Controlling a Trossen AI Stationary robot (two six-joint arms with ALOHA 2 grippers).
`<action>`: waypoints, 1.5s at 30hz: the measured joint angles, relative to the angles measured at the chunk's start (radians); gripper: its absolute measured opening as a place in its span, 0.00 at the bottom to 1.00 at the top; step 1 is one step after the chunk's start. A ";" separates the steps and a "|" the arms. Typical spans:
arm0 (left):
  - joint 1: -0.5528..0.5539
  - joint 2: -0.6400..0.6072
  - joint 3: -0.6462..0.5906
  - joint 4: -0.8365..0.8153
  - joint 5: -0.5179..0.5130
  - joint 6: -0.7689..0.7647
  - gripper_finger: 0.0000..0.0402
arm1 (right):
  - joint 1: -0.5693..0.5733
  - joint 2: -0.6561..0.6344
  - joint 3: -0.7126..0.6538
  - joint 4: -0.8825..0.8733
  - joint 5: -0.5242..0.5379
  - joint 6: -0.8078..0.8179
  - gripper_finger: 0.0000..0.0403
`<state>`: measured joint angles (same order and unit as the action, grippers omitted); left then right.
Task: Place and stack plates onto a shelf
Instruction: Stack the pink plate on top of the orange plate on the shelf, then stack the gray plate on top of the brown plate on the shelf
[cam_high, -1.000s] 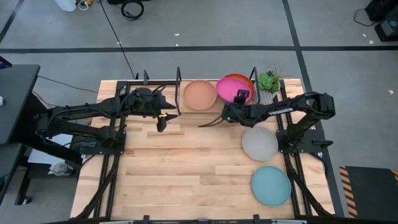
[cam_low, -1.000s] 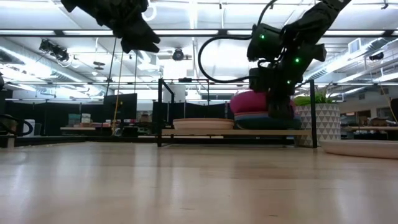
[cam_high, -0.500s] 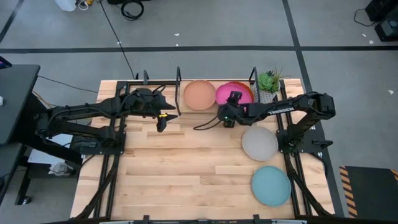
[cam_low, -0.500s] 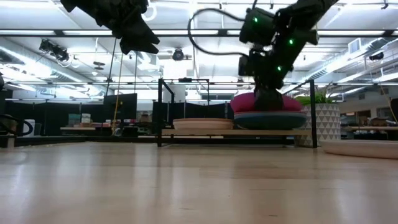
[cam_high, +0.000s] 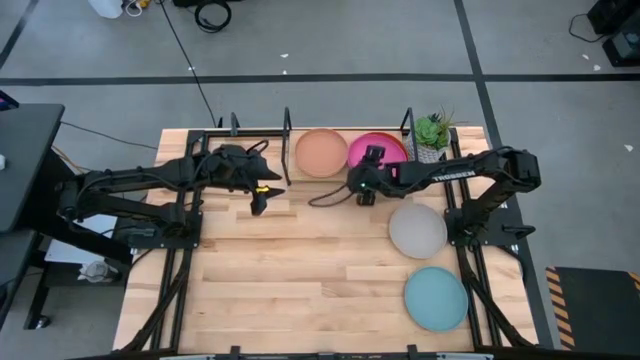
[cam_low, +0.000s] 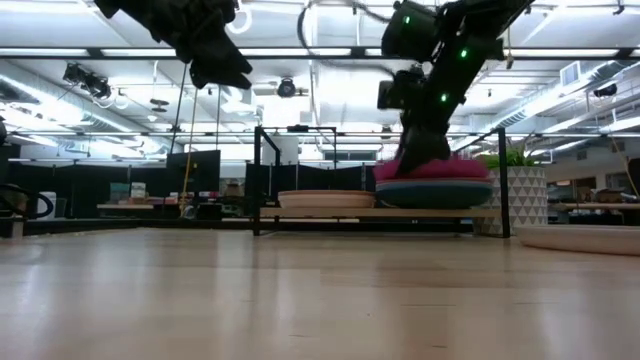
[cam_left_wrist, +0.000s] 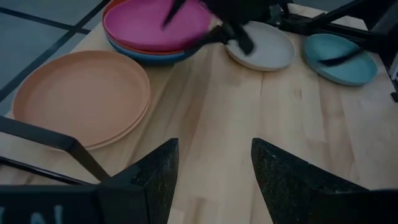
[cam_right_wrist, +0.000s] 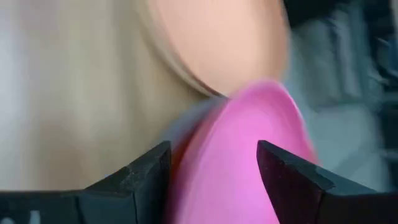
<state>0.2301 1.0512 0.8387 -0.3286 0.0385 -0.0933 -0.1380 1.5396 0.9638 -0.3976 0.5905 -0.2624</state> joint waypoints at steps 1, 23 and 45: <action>0.000 0.000 0.000 0.000 0.001 0.000 0.52 | 0.012 -0.007 0.000 0.005 -0.034 0.000 0.60; 0.001 0.000 0.000 0.001 -0.001 -0.001 0.52 | -0.126 -0.002 -0.035 0.003 -0.098 0.028 0.56; -0.065 0.000 0.000 0.021 -0.001 0.151 0.52 | 0.127 -0.165 -0.034 -0.218 -0.260 0.351 0.52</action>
<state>0.1651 1.0515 0.8387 -0.3080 0.0374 0.0576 -0.0106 1.3743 0.9302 -0.6155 0.3309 0.0885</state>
